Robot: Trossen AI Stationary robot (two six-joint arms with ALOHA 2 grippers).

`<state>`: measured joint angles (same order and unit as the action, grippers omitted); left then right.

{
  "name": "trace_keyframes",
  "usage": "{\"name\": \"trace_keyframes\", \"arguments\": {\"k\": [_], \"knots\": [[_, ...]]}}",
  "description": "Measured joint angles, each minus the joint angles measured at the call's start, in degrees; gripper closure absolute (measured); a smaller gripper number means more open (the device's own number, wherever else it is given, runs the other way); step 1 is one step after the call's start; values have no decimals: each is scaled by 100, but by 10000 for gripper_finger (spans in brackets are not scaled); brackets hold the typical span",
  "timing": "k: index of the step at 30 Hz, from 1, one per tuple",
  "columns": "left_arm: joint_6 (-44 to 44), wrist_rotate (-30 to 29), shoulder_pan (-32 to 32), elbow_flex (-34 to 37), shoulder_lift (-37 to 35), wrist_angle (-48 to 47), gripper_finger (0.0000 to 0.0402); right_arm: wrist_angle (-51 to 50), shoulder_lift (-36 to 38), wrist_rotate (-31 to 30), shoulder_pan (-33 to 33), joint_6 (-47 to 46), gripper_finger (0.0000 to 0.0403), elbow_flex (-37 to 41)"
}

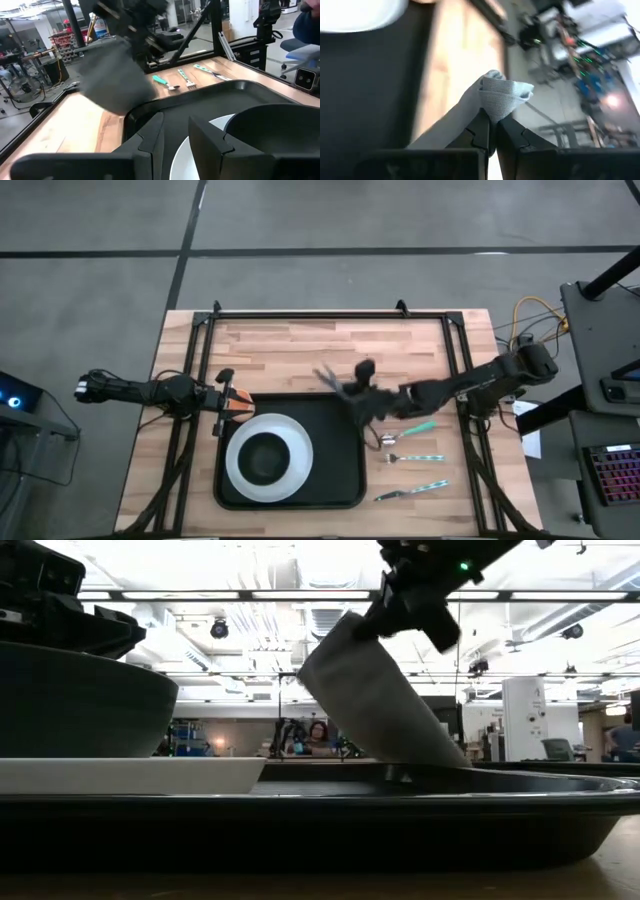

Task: Set up tray
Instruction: Put the gray napkin to the right of the white plate on the black tray

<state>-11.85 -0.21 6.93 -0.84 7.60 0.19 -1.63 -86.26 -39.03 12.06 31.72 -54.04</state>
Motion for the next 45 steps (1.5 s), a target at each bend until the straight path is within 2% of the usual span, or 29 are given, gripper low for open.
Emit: {"name": "trace_keyframes", "arguments": {"k": [2,3,7,9,10,12,15,22,24,28,30,39,40,43,45], "knots": [[-1,0,-1,0,0,0,330,126,201,161,-258,8,395,0],[0,0,0,0,0,0,330,192,279,503,-391,48,395,0],[-1,0,-1,0,3,0,331,406,389,3101,-825,266,395,-2],[-1,0,0,0,4,0,330,185,326,4245,-891,580,395,1],[-1,0,1,0,4,0,330,39,277,4563,-882,737,395,8],[-1,0,1,0,16,2,330,-270,147,4831,-839,947,395,67],[-1,0,0,0,31,1,330,-342,-30,4806,-736,1085,395,228],[-1,0,1,0,114,2,330,527,-234,4282,-471,603,395,690],[0,1,1,0,141,2,330,771,-322,3731,-320,341,395,710],[-1,0,1,0,152,1,330,1003,-445,1913,45,-60,395,660],[1,0,1,0,162,2,330,1089,-459,1338,188,-198,394,601],[1,0,0,4,218,4,330,1139,-459,985,582,-1222,394,540],[1,0,-1,4,216,4,331,1130,-459,1023,610,-1372,394,540],[-1,0,-1,4,216,4,330,1122,-459,1705,712,-1593,394,542],[-1,1,0,4,216,7,330,1091,-461,1814,851,-1700,394,546]]}}
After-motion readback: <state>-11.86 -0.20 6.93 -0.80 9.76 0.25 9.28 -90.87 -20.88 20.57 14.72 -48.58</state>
